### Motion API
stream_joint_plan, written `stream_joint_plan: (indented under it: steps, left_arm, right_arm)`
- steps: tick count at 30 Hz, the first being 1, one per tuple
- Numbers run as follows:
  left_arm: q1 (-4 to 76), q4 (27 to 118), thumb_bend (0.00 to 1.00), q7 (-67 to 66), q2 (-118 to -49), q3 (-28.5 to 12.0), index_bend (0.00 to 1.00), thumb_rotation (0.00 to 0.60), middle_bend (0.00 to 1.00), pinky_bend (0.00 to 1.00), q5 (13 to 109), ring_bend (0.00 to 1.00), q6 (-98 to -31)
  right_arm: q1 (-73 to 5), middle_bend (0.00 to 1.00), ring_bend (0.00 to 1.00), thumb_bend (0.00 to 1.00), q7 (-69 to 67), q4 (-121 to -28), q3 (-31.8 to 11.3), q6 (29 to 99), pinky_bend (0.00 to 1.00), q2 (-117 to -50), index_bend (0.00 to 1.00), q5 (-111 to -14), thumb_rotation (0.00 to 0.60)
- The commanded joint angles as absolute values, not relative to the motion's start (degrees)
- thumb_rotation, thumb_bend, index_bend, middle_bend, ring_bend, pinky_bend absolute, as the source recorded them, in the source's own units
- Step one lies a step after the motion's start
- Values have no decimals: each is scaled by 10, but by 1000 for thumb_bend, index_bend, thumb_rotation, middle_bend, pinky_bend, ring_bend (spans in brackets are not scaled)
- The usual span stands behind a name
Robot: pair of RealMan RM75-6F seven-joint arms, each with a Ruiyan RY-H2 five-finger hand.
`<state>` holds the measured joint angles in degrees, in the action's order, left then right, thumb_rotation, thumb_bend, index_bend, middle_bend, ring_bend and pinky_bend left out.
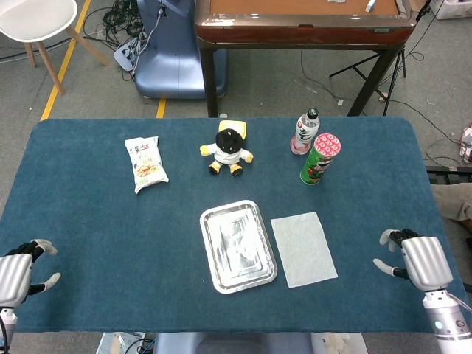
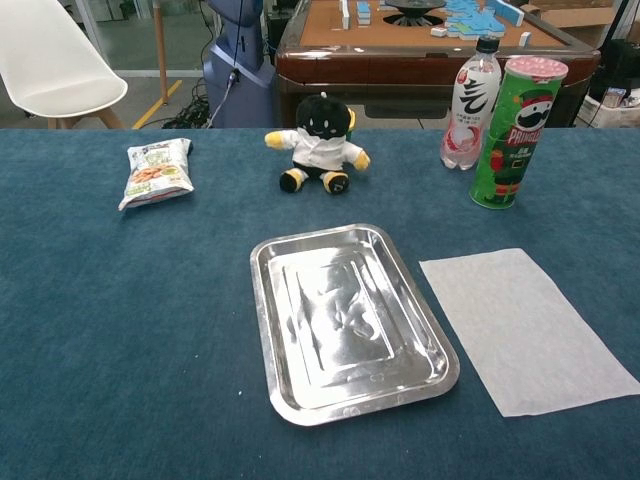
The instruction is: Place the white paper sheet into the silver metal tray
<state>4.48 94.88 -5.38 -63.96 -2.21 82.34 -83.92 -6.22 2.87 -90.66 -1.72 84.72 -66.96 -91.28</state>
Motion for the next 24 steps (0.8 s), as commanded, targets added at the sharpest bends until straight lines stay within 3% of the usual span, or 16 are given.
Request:
stream_joint_plan:
  steps: [1,4,8,24]
  left_arm:
    - [42,950,153,-50,-637,-22,441,600,349,418,827,337,-845]
    - [41,951,153,-48,-635,-23,441,600,350,451,825,338,-845]
    - [43,951,154,-46,-635,-23,441,600,351,482,825,338,-842]
    - [40,952,153,-46,-633,-22,468,600,359,487,822,345,-841]
  right_arm:
    - [-65,894,781,0,34,-913,-10,840,961,-672,546,-921,600]
    - [-70,988,889,0,44,-915,-5,828,1000,-680,553,-925,600]
    - [-78,1000,996,0,66,-922,1,810,1000,-692,573,-930,600]
    - [-97,1000,1000,0,135,-962,1,773,1000,-731,576,-917,600]
